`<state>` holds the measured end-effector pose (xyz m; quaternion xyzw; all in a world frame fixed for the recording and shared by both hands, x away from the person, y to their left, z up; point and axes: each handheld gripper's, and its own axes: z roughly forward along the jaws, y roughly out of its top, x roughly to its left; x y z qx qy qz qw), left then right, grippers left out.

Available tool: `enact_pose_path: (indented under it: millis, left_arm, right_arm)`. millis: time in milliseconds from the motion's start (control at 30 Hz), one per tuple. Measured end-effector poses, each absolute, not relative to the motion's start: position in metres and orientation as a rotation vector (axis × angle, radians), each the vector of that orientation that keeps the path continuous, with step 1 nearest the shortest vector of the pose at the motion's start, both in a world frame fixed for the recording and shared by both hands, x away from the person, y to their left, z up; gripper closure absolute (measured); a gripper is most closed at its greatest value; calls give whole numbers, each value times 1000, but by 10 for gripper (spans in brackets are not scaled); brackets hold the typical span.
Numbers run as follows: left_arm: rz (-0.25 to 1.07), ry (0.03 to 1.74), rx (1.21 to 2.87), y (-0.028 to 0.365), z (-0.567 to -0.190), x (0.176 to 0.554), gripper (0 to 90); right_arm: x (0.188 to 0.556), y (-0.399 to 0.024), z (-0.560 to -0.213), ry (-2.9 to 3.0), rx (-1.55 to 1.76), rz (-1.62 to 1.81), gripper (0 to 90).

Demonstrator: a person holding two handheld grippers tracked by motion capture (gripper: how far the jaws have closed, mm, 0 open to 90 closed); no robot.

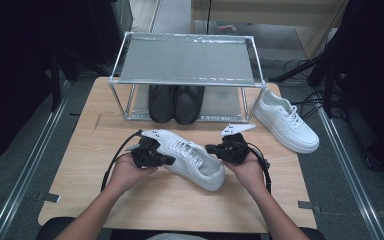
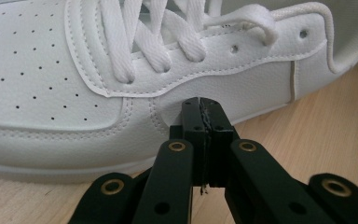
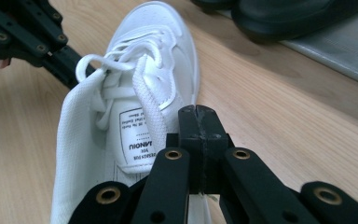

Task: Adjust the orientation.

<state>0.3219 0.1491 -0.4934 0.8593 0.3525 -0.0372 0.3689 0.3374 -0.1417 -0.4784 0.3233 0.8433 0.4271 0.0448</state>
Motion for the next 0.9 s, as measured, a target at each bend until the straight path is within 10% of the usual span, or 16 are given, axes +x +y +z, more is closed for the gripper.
enact_pose_path:
  millis: [900]
  left_arm:
    - [-138,906,2162,165,-499,340,896]
  right_arm:
    - [307,-122,-480,2670,876,1342,900]
